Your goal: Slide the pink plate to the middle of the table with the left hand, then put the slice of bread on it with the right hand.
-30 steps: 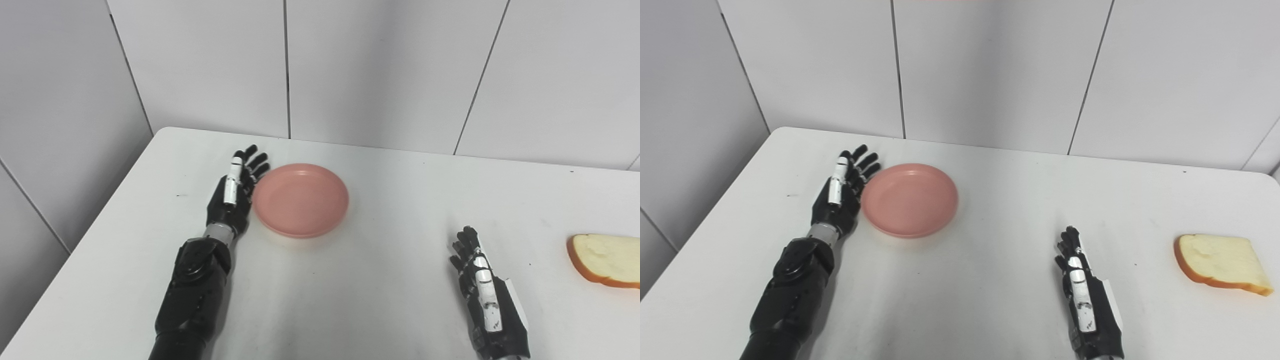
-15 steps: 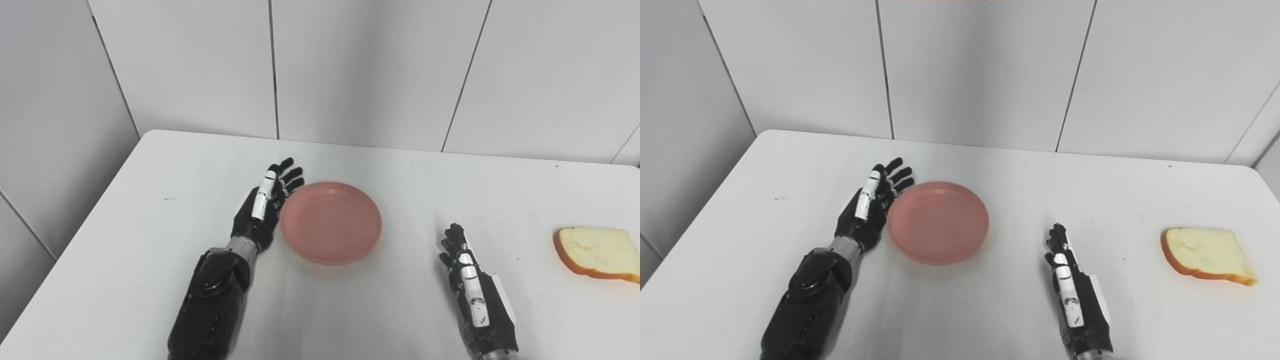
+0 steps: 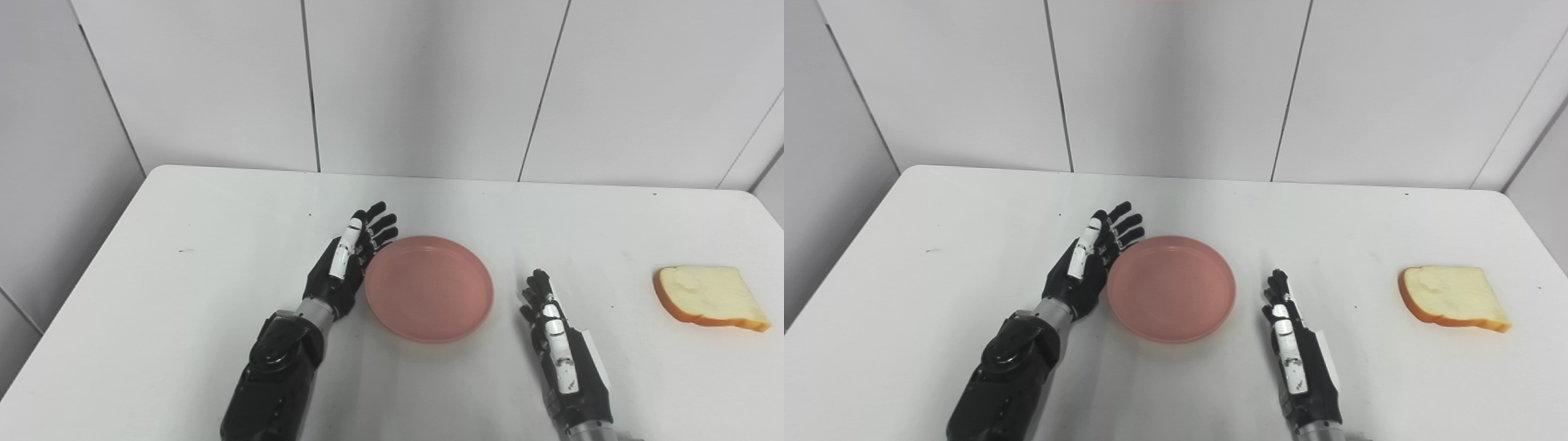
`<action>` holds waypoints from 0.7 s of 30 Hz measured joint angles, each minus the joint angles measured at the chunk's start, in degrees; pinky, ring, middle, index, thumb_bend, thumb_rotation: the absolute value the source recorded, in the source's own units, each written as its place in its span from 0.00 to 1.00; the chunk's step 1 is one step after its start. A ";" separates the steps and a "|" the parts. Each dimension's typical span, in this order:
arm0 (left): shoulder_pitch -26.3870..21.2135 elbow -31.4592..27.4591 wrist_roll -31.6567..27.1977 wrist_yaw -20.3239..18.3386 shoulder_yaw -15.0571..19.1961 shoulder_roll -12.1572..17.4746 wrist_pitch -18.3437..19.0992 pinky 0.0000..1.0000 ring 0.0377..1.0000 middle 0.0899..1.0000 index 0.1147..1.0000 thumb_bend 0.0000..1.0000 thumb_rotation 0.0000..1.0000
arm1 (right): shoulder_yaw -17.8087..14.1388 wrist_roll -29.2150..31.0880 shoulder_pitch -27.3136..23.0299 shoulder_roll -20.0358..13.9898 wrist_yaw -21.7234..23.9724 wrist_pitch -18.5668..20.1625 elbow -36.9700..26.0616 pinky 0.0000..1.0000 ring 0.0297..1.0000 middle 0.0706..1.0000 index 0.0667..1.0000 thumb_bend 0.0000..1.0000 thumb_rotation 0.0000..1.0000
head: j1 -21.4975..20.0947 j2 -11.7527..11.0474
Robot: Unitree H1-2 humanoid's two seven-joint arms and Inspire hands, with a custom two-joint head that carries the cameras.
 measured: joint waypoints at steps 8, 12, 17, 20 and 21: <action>-0.78 2.33 0.27 -0.60 -0.29 -1.86 -1.57 0.89 0.89 0.89 0.89 0.45 1.00 | 0.32 -0.02 0.63 0.47 -0.14 0.13 -0.52 1.00 1.00 1.00 1.00 0.29 1.00 | -0.97 0.18; -0.98 3.30 0.45 -0.72 -0.45 -2.27 -2.99 0.90 0.90 0.90 0.90 0.45 1.00 | 0.32 0.00 0.77 1.01 -0.29 0.22 -0.74 1.00 1.00 1.00 1.00 0.29 1.00 | -1.32 0.26; -1.21 3.93 0.35 -1.01 -0.09 -2.11 -3.41 0.93 0.91 0.91 0.91 0.42 1.00 | 0.42 -0.28 0.96 1.13 -0.48 0.60 -1.01 1.00 0.99 1.00 0.99 0.30 1.00 | -1.76 0.44; -1.08 3.64 0.02 -1.24 0.42 -1.96 -3.23 0.93 0.92 0.91 0.91 0.41 1.00 | 0.54 -1.02 1.01 1.32 -1.08 0.66 -1.06 1.00 0.99 1.00 0.99 0.31 1.00 | -1.85 0.44; -1.04 3.62 0.00 -1.29 0.55 -1.90 -3.23 0.93 0.91 0.91 0.91 0.42 1.00 | 0.59 -1.34 1.01 1.35 -1.31 0.66 -1.06 0.99 0.99 1.00 0.99 0.30 1.00 | -1.85 0.44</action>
